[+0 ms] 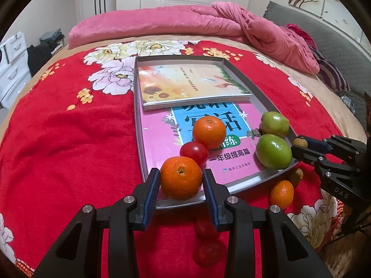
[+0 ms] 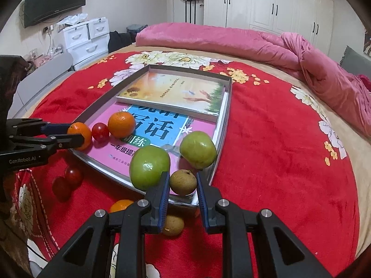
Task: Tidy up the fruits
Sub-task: 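Lower the orange onto the pink book with the left tool while the right lowers the kiwi beside the lime, then open the left tool releasing the orange while the right tool releases the kiwi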
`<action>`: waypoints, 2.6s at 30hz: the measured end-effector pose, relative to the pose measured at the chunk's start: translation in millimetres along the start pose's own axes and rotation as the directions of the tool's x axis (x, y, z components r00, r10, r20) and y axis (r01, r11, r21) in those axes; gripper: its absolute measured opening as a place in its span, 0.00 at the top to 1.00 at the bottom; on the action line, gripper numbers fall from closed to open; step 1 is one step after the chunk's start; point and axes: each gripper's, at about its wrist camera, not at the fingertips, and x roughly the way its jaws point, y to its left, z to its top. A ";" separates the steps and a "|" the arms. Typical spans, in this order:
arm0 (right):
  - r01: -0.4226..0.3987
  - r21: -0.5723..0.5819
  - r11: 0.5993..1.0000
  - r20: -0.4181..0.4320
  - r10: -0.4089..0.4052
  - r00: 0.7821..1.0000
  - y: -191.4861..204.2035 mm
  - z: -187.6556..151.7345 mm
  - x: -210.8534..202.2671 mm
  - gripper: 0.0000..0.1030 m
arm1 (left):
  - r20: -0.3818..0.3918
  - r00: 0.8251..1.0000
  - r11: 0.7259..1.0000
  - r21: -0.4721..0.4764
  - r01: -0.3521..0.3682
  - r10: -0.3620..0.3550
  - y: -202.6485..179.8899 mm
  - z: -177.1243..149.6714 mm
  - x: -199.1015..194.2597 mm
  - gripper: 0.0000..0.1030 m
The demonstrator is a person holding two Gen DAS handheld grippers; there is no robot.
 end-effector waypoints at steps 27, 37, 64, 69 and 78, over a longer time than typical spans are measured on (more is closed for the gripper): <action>-0.006 0.020 1.000 -0.009 0.007 1.000 -1.8 -1.3 1.6 0.77 | -0.004 1.000 1.000 0.001 0.009 -0.009 0.8 0.0 0.7 0.62; -0.014 0.026 1.000 0.016 0.013 1.000 -2.5 -1.6 -4.6 0.66 | -0.003 1.000 1.000 -0.007 0.019 -0.019 1.2 -0.6 1.0 0.61; -0.003 0.048 0.999 0.058 0.000 0.998 -5.6 -1.0 -16.2 0.55 | 0.034 0.998 0.997 -0.040 0.062 -0.061 5.5 0.7 -11.0 0.47; 0.002 0.054 0.999 0.067 -0.005 0.998 -6.2 -0.9 -18.3 0.50 | 0.058 0.996 0.997 -0.040 0.065 -0.063 6.2 2.1 -17.7 0.42; 0.004 0.065 0.998 0.091 -0.010 0.996 -8.3 0.3 -23.1 0.43 | 0.081 0.995 0.997 -0.042 0.069 -0.066 6.0 4.2 -27.3 0.37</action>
